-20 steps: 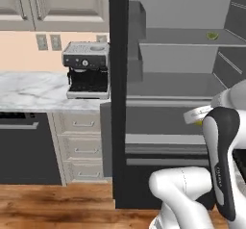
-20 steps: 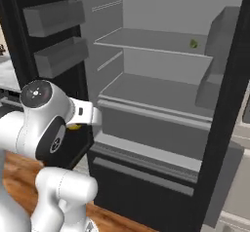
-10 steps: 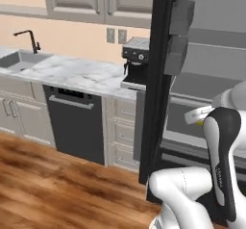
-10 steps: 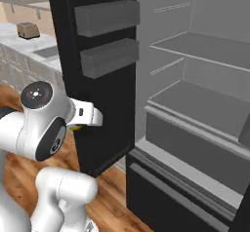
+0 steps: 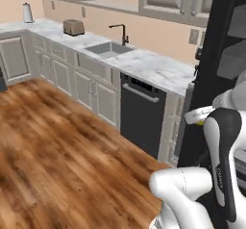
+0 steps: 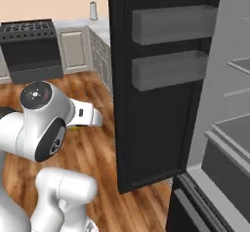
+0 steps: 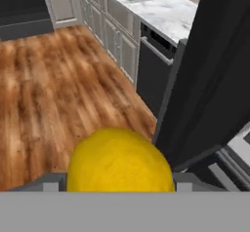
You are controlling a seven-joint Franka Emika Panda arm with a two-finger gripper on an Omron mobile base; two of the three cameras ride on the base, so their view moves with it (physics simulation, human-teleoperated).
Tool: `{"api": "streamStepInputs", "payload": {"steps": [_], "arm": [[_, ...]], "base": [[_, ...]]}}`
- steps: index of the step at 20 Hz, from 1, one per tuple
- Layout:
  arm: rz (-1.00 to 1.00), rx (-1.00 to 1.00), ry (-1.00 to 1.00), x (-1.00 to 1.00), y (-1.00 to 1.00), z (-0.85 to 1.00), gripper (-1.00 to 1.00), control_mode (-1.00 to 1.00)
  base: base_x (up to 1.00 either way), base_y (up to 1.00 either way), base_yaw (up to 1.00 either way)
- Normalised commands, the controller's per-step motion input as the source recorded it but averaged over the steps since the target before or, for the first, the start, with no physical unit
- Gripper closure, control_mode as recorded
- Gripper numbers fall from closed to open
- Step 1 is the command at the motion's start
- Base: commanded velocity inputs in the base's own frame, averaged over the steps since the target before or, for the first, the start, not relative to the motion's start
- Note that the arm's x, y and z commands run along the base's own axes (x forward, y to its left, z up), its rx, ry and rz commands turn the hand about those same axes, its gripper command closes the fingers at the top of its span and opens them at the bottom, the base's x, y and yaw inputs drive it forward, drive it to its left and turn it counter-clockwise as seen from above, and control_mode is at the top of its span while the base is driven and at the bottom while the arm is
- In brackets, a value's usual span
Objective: Grab the lemon and lemon wedge from the fridge, place them in the blender, close the lid, and turn on the blender to create a marinade.
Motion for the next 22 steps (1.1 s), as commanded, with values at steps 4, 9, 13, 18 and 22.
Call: {"api": "streamStepInputs", "payload": {"steps": [4, 9, 13, 18, 22], "arm": [[0.00, 0.00, 0.00, 0.00, 0.00, 0.00, 1.00, 1.00], [0.00, 0.00, 0.00, 0.00, 0.00, 0.00, 1.00, 1.00], [0.00, 0.00, 0.00, 0.00, 0.00, 0.00, 1.00, 1.00], [0.00, 0.00, 0.00, 0.00, 0.00, 0.00, 1.00, 1.00], [0.00, 0.00, 0.00, 0.00, 0.00, 0.00, 1.00, 1.00]], "base": [[0.00, 0.18, 0.80], [0.00, 0.24, 0.82], [0.07, 0.29, 0.80], [0.18, 0.33, 0.78], [0.29, 0.41, 0.72]]}}
